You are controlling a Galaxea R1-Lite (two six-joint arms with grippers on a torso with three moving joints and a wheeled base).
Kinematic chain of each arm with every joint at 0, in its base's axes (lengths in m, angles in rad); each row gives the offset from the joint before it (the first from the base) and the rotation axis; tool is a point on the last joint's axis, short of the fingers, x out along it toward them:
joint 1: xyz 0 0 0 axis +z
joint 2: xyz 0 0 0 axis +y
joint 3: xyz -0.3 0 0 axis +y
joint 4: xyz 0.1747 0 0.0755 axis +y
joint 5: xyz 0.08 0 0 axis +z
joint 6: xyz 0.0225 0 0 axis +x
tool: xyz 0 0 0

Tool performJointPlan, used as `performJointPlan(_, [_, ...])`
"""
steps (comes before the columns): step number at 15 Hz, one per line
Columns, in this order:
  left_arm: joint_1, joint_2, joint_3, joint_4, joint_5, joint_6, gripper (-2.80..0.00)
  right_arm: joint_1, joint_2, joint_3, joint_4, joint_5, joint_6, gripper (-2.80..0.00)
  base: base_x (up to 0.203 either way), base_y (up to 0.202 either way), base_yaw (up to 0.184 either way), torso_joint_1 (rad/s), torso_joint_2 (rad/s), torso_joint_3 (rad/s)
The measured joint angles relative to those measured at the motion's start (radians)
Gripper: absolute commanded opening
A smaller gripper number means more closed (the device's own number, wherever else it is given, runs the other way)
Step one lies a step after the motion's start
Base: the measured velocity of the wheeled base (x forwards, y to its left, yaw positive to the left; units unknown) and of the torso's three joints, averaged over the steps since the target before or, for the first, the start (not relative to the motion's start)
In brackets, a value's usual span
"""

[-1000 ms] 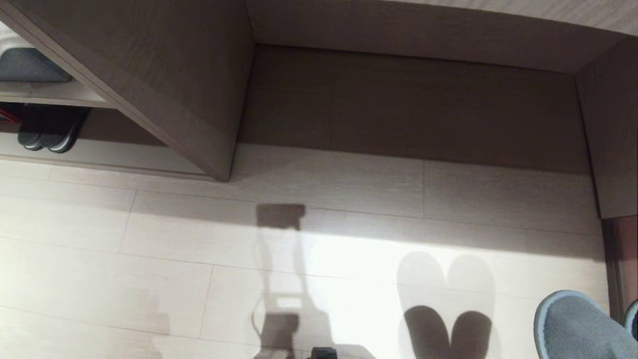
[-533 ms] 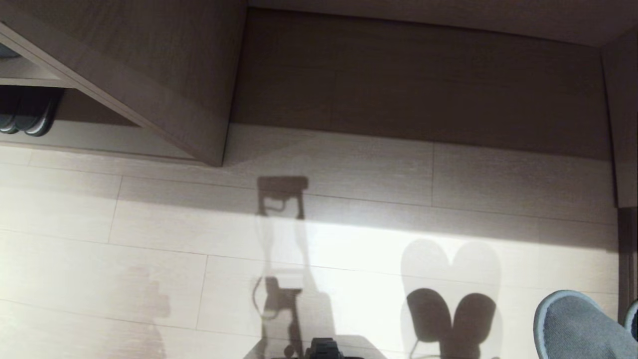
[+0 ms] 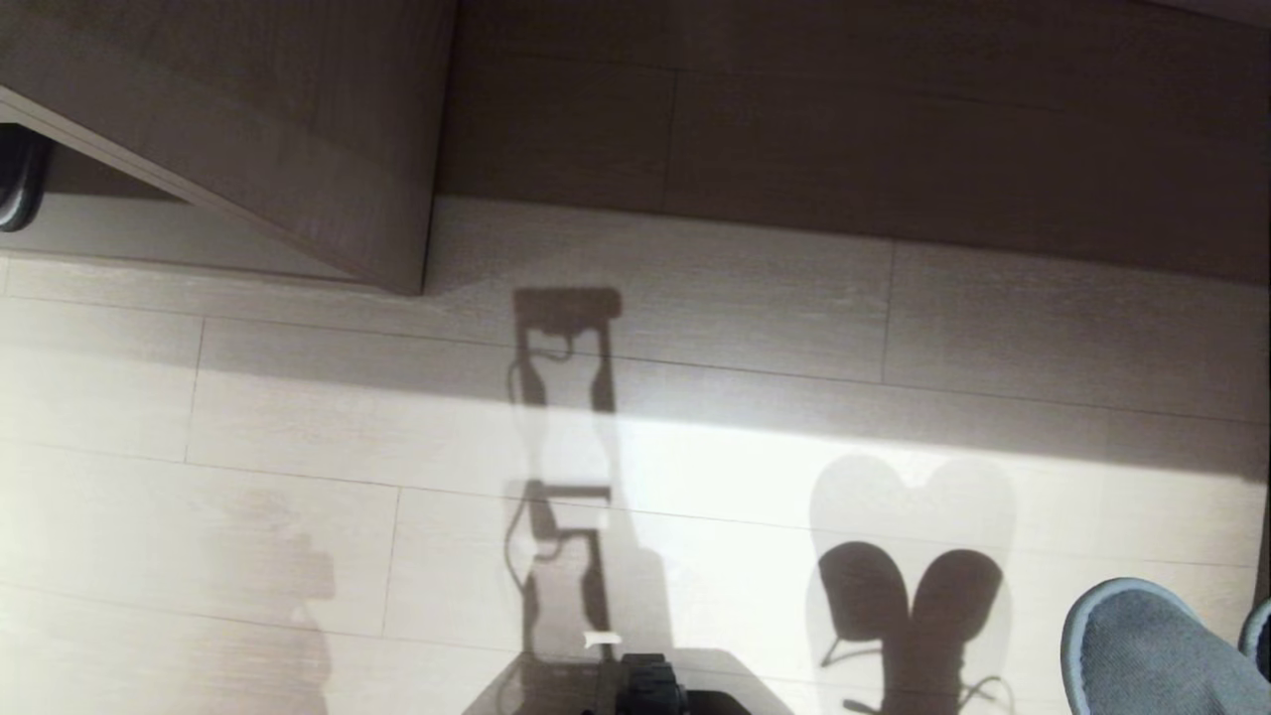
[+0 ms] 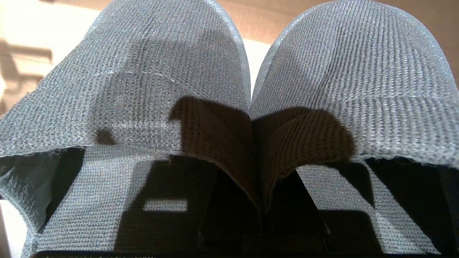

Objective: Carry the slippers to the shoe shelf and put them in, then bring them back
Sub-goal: Place the slippers on the floor

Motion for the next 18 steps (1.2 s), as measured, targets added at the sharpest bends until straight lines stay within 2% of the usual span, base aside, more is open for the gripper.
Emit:
performJointPlan(15, [0.0, 0.0, 0.0, 0.0, 0.0, 0.0, -2.8, 0.0, 0.0, 0.0, -0.001, 0.001, -0.011, -2.8, 0.0, 0.0, 0.0, 0.003, 0.0, -0.2])
performJointPlan(18, [0.0, 0.0, 0.0, 0.0, 0.0, 0.0, -2.8, 0.0, 0.001, 0.0, -0.001, 0.0, -0.01, -2.8, 0.0, 0.0, 0.0, -0.001, 0.0, -0.076])
